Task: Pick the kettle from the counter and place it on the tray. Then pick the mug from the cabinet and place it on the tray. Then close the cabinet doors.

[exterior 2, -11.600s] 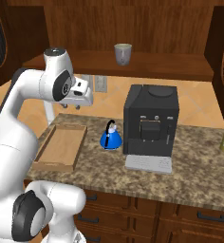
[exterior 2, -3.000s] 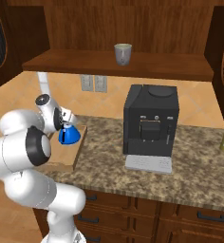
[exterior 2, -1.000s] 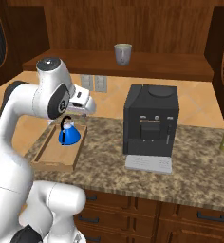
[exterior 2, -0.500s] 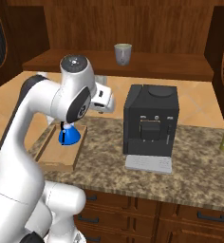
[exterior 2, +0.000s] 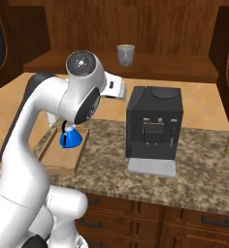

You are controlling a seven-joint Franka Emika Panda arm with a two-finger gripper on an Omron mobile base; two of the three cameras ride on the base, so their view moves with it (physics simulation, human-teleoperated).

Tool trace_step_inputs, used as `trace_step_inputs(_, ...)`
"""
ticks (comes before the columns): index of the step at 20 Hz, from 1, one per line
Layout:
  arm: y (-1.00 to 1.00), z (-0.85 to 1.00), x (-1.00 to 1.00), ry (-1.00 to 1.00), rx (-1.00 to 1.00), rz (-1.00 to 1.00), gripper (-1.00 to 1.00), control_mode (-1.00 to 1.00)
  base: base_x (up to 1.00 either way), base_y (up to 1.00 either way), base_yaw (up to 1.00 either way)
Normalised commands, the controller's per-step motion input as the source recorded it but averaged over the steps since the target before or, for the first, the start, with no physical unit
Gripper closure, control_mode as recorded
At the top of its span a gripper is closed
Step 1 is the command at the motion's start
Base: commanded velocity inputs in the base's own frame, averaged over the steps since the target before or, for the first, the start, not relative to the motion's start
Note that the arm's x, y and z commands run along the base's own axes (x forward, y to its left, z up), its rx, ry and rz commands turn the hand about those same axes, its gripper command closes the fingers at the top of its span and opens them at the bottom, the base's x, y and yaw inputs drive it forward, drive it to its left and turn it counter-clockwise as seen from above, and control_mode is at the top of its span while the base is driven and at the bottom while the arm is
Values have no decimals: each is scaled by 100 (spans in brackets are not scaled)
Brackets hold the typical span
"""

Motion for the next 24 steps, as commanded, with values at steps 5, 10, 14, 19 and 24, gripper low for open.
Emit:
trace_step_inputs(5,-2,42,48,-9,-1,0,-100,-100,0,0,0)
trace_step_inputs(10,-11,18,53,-6,0,0,-100,-100,0,0,0)
trace_step_inputs(14,-13,1,66,2,-1,0,-100,-100,0,0,0)
trace_step_inputs(19,-12,1,55,0,0,0,-100,-100,0,0,0)
trace_step_inputs(24,-11,0,51,1,0,0,-100,-100,0,0,0)
